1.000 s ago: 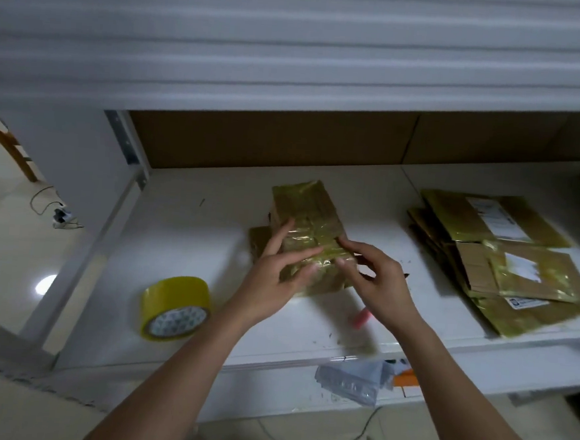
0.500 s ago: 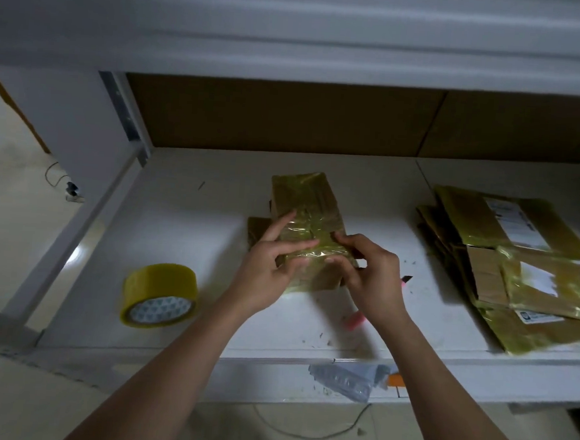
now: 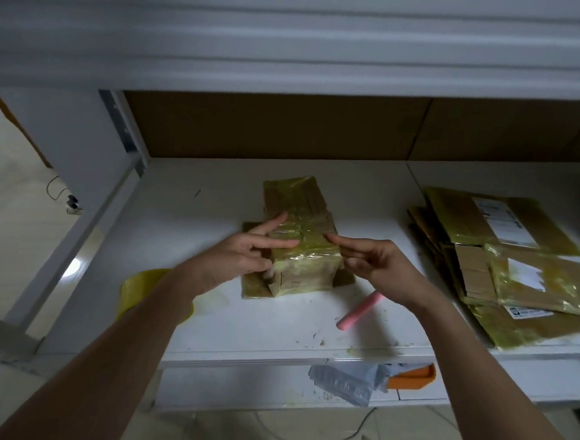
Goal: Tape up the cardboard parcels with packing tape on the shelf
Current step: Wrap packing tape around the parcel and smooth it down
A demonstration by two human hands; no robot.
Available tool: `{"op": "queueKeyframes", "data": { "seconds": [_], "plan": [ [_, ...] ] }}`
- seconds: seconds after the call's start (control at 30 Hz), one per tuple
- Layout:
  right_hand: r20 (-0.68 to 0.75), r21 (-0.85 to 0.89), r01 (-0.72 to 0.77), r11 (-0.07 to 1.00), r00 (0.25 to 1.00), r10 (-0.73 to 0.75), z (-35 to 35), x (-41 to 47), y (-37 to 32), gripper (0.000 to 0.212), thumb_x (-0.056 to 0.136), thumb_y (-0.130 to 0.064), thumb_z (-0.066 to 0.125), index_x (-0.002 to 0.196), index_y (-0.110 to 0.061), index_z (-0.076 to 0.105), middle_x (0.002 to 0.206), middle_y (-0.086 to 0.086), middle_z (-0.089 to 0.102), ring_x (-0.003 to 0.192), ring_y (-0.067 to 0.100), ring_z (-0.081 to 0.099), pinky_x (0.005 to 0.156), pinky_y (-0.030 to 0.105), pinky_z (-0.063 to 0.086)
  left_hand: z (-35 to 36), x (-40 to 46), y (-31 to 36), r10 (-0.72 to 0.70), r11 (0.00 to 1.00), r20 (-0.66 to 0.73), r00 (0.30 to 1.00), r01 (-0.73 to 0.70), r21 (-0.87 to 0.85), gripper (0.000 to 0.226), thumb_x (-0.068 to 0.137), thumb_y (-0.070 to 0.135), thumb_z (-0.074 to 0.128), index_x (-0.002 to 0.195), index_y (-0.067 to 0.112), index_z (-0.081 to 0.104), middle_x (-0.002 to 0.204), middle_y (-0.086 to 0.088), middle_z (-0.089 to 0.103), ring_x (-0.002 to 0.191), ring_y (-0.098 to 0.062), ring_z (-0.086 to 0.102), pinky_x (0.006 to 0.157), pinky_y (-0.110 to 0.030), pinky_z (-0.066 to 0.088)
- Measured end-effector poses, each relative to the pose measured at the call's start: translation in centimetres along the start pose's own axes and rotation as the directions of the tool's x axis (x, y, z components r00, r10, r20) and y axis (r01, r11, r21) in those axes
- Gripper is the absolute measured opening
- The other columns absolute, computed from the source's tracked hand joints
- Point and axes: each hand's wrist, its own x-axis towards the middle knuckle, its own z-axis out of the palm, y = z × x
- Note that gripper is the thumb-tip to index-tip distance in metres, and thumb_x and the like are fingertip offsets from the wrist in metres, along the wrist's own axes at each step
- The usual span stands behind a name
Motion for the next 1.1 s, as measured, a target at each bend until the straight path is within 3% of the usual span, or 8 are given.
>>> {"op": "queueKeyframes", "data": {
  "seconds": [0.17,0.33,0.47,0.57,0.73,0.83,0.97,1.1],
  "plan": [
    [-0.014,0.124,0.015,0.992,1.0,-0.014,0.2,0.4,0.4,0.056,0.083,0.016,0.061,0.131,-0.012,0.056,0.126,-0.003,0.064,0.121,0.008,0.058,0.101,0.02,0.045,0.6,0.3,0.1,0.063,0.998,-0.024,0.998,-0.062,0.034,0.047,0.087,-0.002,0.067,0.122,0.029,0.066,0.148,0.033,0.03,0.128,0.021,0.035,0.098,-0.01,0.041],
    [-0.226,0.102,0.11,0.989,0.97,-0.085,2.1,0.3,0.9,0.044,0.078,0.005,0.072,0.118,-0.012,0.068,0.116,-0.003,0.071,0.108,0.007,0.066,0.087,0.016,0.053,2.3,0.6,-1.3,0.161,0.986,-0.258,0.953,-0.168,-0.005,0.042,0.072,0.013,0.078,0.111,0.028,0.072,0.141,0.026,0.047,0.13,-0.006,0.05,0.099,-0.029,0.051],
    [-0.405,-0.184,0.206,0.961,0.875,-0.265,4.1,0.4,1.9,0.032,0.083,0.0,0.073,0.109,-0.018,0.07,0.096,-0.008,0.074,0.086,-0.001,0.07,0.078,0.013,0.053,4.2,0.9,-2.0,0.246,0.968,-0.434,0.867,-0.243,0.063,0.037,0.082,0.002,0.074,0.105,0.03,0.072,0.136,0.022,0.054,0.12,-0.018,0.061,0.093,-0.031,0.055],
    [-0.395,-0.221,0.18,0.959,0.882,-0.256,4.1,0.4,1.9,0.034,0.083,-0.004,0.074,0.112,-0.022,0.069,0.085,-0.019,0.072,0.08,-0.001,0.07,0.079,0.018,0.055,3.7,0.8,-2.1,0.232,0.973,-0.392,0.89,-0.216,0.084,0.04,0.081,0.005,0.076,0.107,0.034,0.071,0.137,0.024,0.052,0.123,-0.014,0.059,0.096,-0.031,0.054],
    [-0.319,-0.124,0.162,0.979,0.928,-0.194,3.6,-0.3,1.5,0.047,0.073,-0.009,0.082,0.115,-0.024,0.069,0.096,-0.009,0.074,0.091,0.001,0.069,0.088,0.021,0.054,4.3,0.6,-1.8,0.223,0.975,-0.448,0.866,-0.205,0.088,0.042,0.07,0.01,0.083,0.102,0.035,0.072,0.13,0.028,0.055,0.125,-0.002,0.054,0.1,-0.034,0.051],
    [-0.44,-0.218,0.18,0.959,0.859,-0.261,4.6,0.4,1.7,0.032,0.08,-0.009,0.077,0.11,-0.017,0.072,0.086,-0.009,0.074,0.075,0.002,0.069,0.075,0.019,0.056,5.2,1.3,-2.4,0.299,0.954,-0.527,0.796,-0.27,0.134,0.034,0.076,0.009,0.079,0.103,0.027,0.071,0.131,0.018,0.058,0.122,-0.003,0.056,0.096,-0.034,0.054],
    [-0.509,-0.405,0.172,0.898,0.773,-0.378,5.5,0.9,2.3,0.022,0.086,0.0,0.07,0.106,-0.01,0.072,0.075,-0.018,0.067,0.064,-0.003,0.065,0.062,0.01,0.05,5.3,1.4,-2.4,0.306,0.952,-0.527,0.793,-0.253,0.172,0.033,0.078,0.01,0.078,0.106,0.026,0.07,0.129,0.02,0.058,0.123,-0.002,0.055,0.097,-0.026,0.052],
    [-0.403,-0.403,0.199,0.894,0.838,-0.368,4.2,1.1,1.7,0.02,0.087,0.003,0.068,0.103,-0.009,0.071,0.085,-0.008,0.072,0.072,-0.004,0.066,0.067,0.012,0.05,4.2,0.5,-1.7,0.283,0.954,-0.445,0.849,-0.202,0.222,0.031,0.085,0.047,0.068,0.114,0.037,0.068,0.131,0.022,0.056,0.119,-0.003,0.057,0.092,-0.022,0.053]
  ]
}}
